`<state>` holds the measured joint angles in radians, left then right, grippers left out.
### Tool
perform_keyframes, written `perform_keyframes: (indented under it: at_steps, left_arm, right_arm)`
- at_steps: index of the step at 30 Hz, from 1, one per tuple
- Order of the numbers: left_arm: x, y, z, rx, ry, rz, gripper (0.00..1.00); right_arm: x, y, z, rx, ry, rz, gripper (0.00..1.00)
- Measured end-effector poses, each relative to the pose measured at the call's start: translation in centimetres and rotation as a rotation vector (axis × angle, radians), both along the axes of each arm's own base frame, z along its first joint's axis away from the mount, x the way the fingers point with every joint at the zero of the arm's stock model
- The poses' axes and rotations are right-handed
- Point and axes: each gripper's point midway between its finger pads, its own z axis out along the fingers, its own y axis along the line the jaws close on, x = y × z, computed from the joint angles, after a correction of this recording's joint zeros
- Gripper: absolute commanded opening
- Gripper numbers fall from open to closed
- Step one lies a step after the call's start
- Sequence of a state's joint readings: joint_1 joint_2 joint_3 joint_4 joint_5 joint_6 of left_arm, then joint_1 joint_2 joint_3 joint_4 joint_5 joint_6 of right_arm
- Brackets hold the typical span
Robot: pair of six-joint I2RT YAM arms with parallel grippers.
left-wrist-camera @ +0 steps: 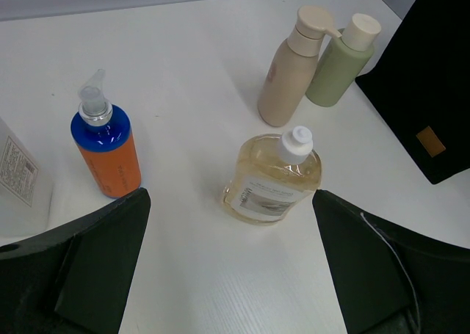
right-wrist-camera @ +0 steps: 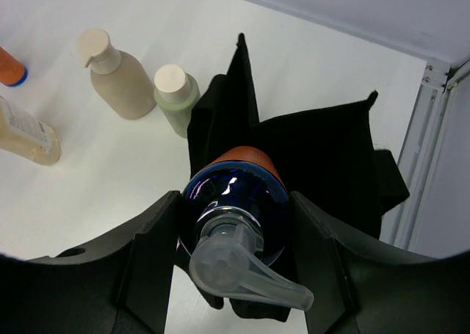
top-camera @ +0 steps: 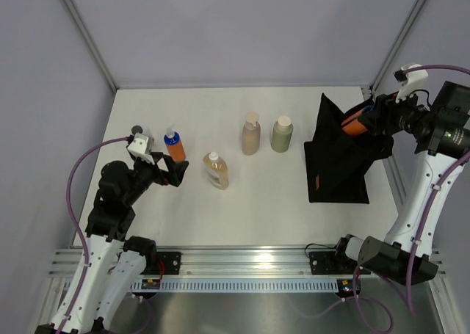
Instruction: Place the personal care products into the canvas bag
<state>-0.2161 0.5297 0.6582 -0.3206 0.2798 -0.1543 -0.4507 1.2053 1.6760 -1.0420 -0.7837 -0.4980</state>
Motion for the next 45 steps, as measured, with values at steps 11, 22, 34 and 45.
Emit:
perform_keyframes:
  at_steps: [11, 22, 34, 45]
  left_arm:
    - [0.0, 0.0, 0.0, 0.000, 0.000, -0.002, 0.99]
    - [0.0, -0.1, 0.0, 0.000, -0.001, -0.003, 0.99]
    - [-0.1, -0.1, 0.0, -0.001, 0.000, -0.007, 0.99]
    - [-0.2, -0.5, 0.0, -0.003, 0.002, -0.028, 0.99]
  right_arm:
    - [2.5, -1.8, -2.2, 0.022, 0.065, -0.045, 0.00]
    - [5.0, 0.4, -5.9, 0.087, 0.181, 0.046, 0.00]
    - [5.4, 2.0, -14.2, -0.115, 0.328, 0.132, 0.00]
    - [12.4, 1.2, -14.9, -0.156, 0.214, 0.017, 0.05]
